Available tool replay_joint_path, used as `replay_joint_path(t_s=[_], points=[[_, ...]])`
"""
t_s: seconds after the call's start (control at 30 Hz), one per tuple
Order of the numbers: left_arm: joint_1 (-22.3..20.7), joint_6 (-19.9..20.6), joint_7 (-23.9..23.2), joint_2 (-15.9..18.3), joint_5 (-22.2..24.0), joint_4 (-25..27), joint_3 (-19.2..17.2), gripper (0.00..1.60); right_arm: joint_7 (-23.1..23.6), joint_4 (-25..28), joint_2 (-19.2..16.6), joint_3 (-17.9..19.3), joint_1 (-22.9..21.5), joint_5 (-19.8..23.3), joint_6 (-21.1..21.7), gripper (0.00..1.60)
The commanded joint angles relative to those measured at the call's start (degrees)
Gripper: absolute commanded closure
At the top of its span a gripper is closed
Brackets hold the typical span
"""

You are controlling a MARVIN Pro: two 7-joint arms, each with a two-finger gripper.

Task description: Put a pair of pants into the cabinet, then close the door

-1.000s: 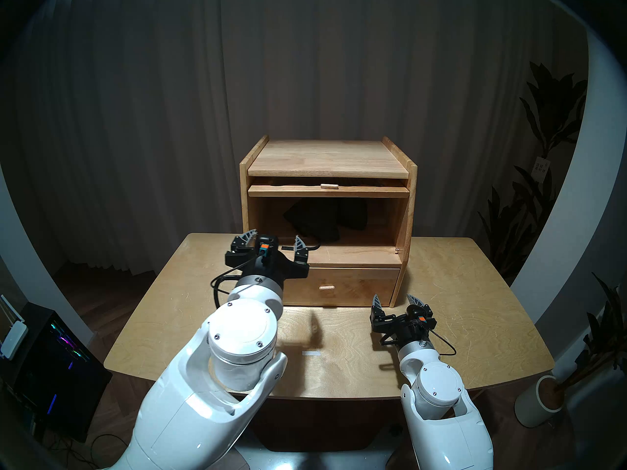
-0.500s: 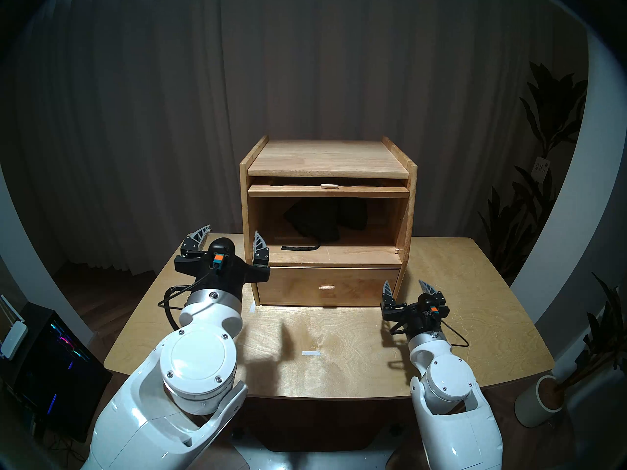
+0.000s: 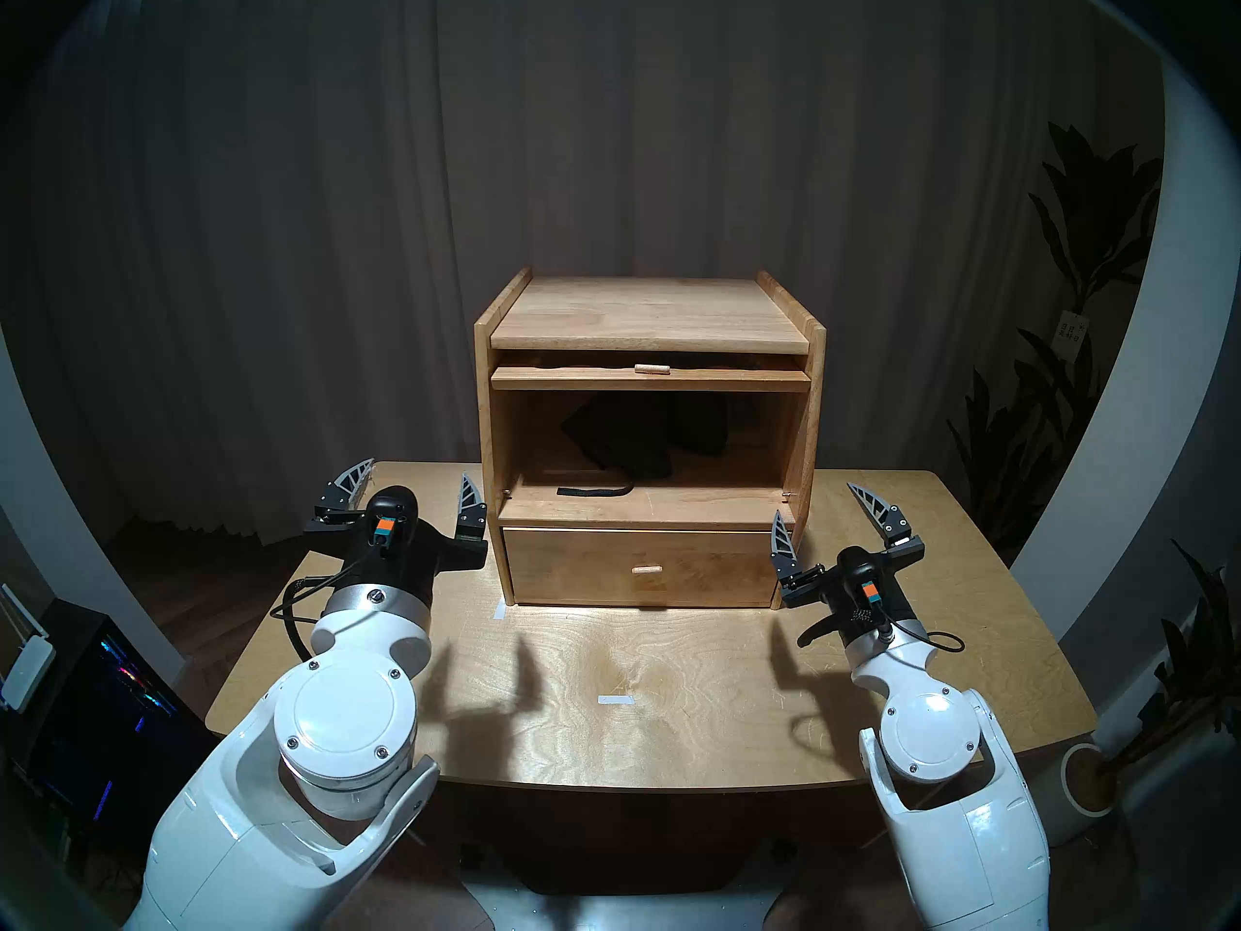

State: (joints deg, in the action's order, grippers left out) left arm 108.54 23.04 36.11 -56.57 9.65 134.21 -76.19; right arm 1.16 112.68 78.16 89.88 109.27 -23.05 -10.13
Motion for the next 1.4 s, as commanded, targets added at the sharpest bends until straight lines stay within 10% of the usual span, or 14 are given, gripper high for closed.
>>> replay_joint_path(t_s=[0.0,0.57,1.37], points=[[-0.97,-1.91,-1.39,0.86,1.35,-0.67,-2.5,0.0,1.37,2.77,-6.2,-0.09,-0.94,-7.87,-2.98,0.0],[-2.41,-6.75,-6.78,2.38,8.13,-6.0,-8.88,0.0,2.98,9.22,-12.76,-3.5,-8.46,-27.69,-7.47,0.0],[-1.18,-22.54,-25.71,5.38,22.16,-12.59,-17.13,0.0,-0.72,-2.18,0.51,-11.01,-22.8,-33.61,5.31,0.0]])
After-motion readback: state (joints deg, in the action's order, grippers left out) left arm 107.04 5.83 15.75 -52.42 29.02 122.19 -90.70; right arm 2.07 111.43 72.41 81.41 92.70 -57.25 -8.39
